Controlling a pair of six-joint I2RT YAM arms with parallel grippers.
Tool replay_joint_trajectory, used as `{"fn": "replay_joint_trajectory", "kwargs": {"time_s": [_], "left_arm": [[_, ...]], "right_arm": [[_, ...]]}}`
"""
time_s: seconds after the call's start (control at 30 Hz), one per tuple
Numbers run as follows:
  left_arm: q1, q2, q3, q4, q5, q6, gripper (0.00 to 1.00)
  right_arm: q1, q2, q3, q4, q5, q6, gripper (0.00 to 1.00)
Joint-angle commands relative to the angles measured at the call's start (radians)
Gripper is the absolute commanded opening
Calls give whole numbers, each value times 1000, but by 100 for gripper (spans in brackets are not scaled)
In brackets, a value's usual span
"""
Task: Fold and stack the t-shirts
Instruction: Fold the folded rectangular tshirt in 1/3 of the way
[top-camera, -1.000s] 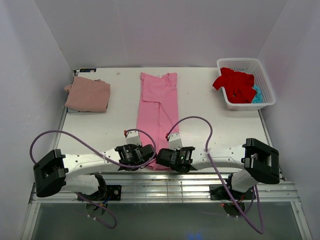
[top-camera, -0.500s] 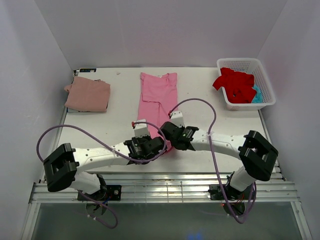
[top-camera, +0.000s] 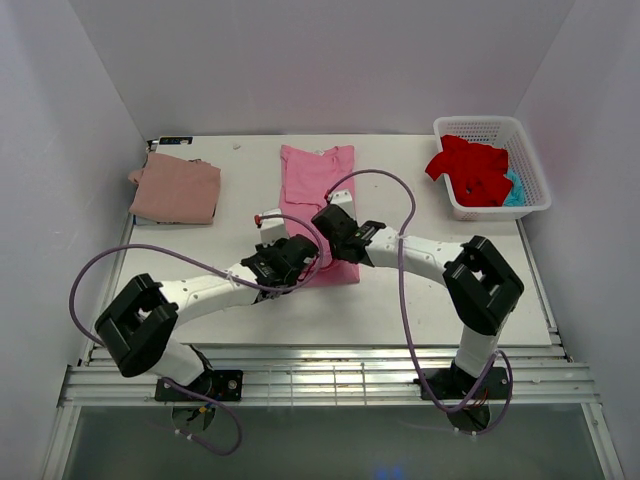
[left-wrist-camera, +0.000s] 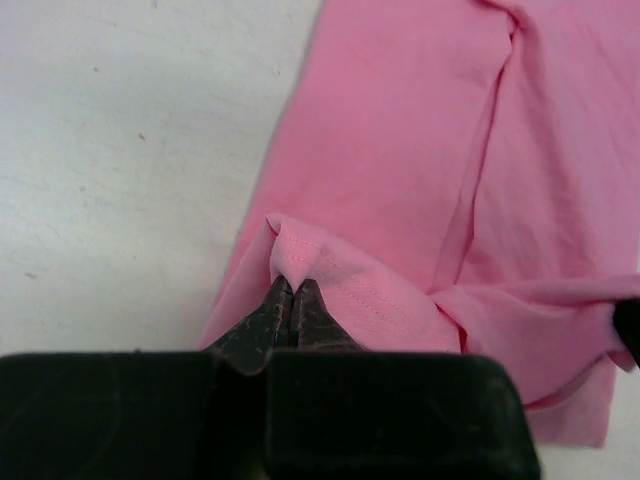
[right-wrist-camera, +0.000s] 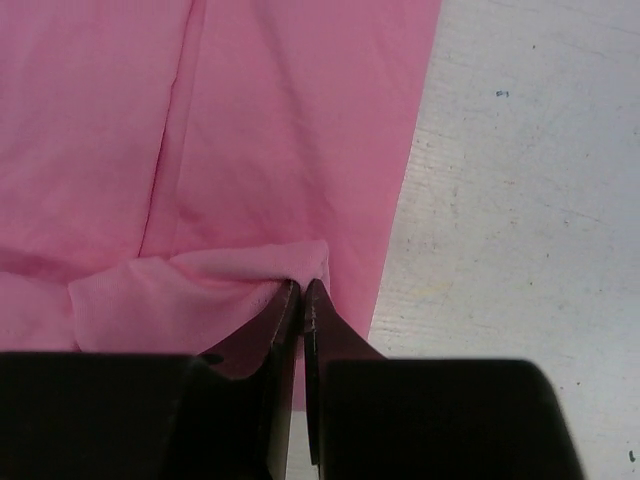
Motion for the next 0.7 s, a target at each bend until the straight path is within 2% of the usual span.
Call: {"fn": "replay_joint_trajectory", "kwargs": {"time_s": [0.0,0.37,0.67], "left_arm": [[64,-19,-12,147,35,120,0],[149,150,67,275,132,214,0],[189,189,116,336,136,263,0]], "right_arm": [[-26,8,61,35,-12,-52,8],[-141,79,144,35,-58,-109,8],[-190,132,203,35,-90,-144,8]]}}
